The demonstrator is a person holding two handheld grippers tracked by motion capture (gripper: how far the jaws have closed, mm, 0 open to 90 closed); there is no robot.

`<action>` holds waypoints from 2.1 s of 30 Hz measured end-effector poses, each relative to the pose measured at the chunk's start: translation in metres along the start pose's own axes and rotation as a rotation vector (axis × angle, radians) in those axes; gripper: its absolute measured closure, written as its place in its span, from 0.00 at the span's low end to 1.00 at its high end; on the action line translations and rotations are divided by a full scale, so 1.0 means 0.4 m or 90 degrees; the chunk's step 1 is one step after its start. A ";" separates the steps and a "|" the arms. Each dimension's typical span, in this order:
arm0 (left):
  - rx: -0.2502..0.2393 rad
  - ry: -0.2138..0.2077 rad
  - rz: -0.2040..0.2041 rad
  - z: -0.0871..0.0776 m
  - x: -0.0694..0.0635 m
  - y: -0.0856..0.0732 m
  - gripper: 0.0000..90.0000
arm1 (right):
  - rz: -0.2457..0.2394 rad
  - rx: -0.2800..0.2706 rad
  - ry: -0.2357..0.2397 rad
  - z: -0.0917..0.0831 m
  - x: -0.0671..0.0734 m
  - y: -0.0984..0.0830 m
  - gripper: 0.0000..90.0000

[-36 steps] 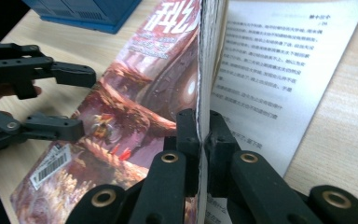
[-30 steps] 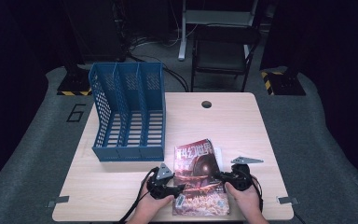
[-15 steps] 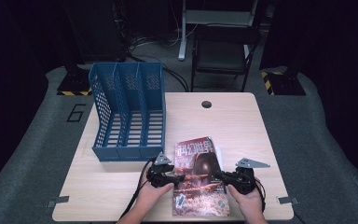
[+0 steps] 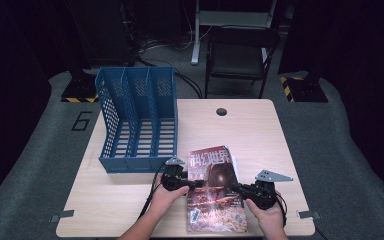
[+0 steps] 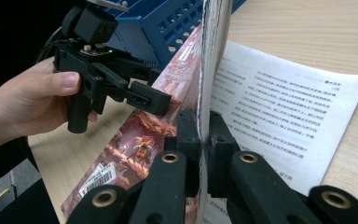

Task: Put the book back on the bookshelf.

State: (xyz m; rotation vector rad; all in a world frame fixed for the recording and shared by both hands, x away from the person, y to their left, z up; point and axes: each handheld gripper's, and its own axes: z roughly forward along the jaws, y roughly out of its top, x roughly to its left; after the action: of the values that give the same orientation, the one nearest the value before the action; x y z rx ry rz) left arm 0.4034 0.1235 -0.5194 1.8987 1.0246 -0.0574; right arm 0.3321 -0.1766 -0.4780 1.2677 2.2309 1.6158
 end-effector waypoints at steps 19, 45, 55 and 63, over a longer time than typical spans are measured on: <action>0.001 0.019 0.015 -0.046 -0.022 0.018 0.54 | 0.029 0.012 0.005 0.001 -0.017 0.003 0.96; -0.006 -0.015 0.005 -0.104 -0.040 0.049 0.82 | 0.086 0.058 0.018 0.009 -0.053 0.002 0.84; -0.017 -0.016 -0.015 -0.116 -0.037 0.050 0.86 | 0.139 0.083 0.032 0.029 -0.087 0.004 0.75; -0.014 -0.022 -0.008 -0.129 -0.043 0.056 0.87 | 0.148 0.125 0.026 0.032 -0.107 0.020 0.82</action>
State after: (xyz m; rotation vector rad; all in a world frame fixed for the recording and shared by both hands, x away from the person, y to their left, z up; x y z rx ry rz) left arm 0.3887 0.1469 -0.4675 1.8657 1.0100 -0.0858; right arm 0.3708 -0.1952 -0.4923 1.6126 2.3931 1.5347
